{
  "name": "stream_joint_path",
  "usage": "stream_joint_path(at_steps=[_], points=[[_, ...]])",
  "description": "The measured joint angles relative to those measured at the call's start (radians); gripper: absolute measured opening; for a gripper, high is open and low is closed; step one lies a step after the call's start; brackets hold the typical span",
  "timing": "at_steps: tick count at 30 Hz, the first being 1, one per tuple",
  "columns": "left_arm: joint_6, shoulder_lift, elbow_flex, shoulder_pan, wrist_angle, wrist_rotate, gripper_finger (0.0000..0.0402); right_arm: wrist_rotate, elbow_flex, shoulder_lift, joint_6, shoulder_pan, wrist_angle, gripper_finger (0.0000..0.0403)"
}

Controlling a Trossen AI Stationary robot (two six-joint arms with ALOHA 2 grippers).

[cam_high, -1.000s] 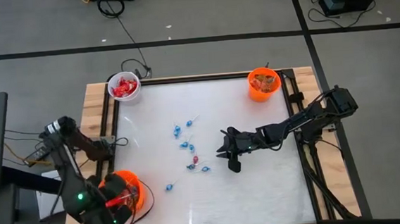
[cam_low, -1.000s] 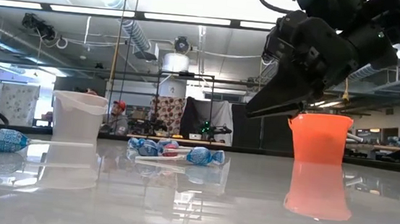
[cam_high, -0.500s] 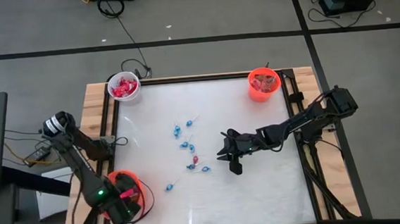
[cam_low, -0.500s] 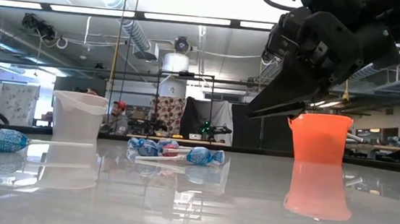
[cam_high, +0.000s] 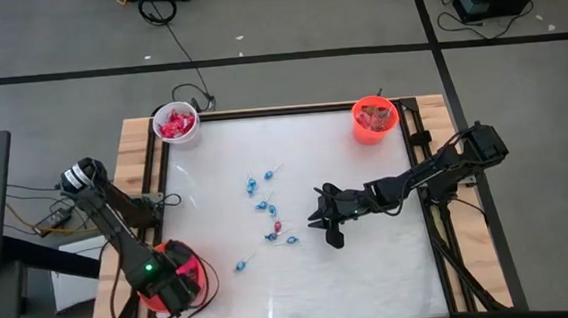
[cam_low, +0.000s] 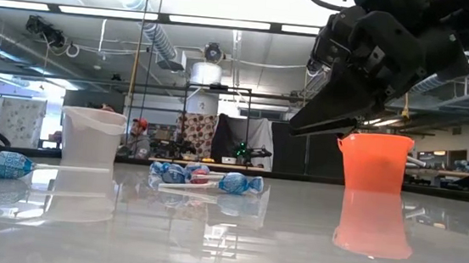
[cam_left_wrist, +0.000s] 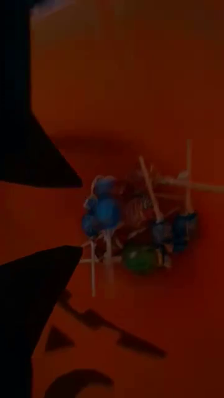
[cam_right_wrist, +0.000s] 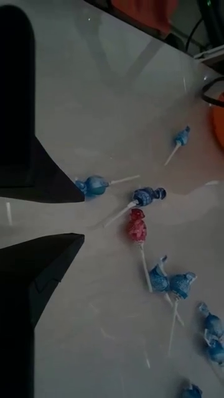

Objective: Sort candy by brand, put in halloween buckets
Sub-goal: Put the blue lollipop into the bottom orange bucket

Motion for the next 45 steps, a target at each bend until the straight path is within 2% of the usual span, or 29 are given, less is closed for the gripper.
stream_joint_path(at_steps=[3, 7, 9, 15, 20, 25, 29, 34, 38, 40, 45], points=[[-0.006, 0.000, 0.041, 0.003, -0.116, 0.005, 0.0187, -0.009, 0.000, 0.000, -0.017, 0.001, 0.002, 0.0103], [-0.084, 0.000, 0.124, 0.016, -0.314, 0.059, 0.0194, -0.050, 0.000, 0.000, -0.053, 0.008, 0.029, 0.0103], [-0.110, -0.007, 0.163, 0.018, -0.305, 0.039, 0.0193, -0.059, 0.000, 0.000, -0.053, 0.019, 0.045, 0.0103], [-0.108, -0.005, 0.271, 0.026, -0.292, -0.244, 0.0193, -0.062, 0.000, 0.000, -0.073, 0.040, 0.075, 0.0103], [-0.120, -0.005, 0.284, 0.071, -0.306, -0.479, 0.0193, -0.061, 0.000, 0.000, -0.075, 0.044, 0.081, 0.0103], [0.048, 0.036, 0.284, 0.124, -0.196, -0.574, 0.0193, -0.061, 0.000, 0.000, -0.075, 0.044, 0.085, 0.0103], [0.268, 0.087, 0.284, 0.185, -0.058, -0.625, 0.0193, -0.059, 0.000, 0.000, -0.075, 0.044, 0.084, 0.0103], [0.431, 0.186, 0.284, 0.273, 0.062, -0.591, 0.0193, -0.059, 0.000, 0.000, -0.075, 0.044, 0.082, 0.0103], [0.510, 0.294, 0.284, 0.314, 0.166, -0.422, 0.0193, -0.059, 0.000, 0.000, -0.075, 0.044, 0.081, 0.0103], [0.518, 0.334, 0.284, 0.325, 0.175, -0.379, 0.0193, -0.059, 0.000, 0.000, -0.075, 0.044, 0.082, 0.0103], [0.479, 0.427, 0.284, 0.326, 0.166, -0.351, 0.0193, -0.059, 0.000, 0.000, -0.088, 0.044, 0.083, 0.0103]])
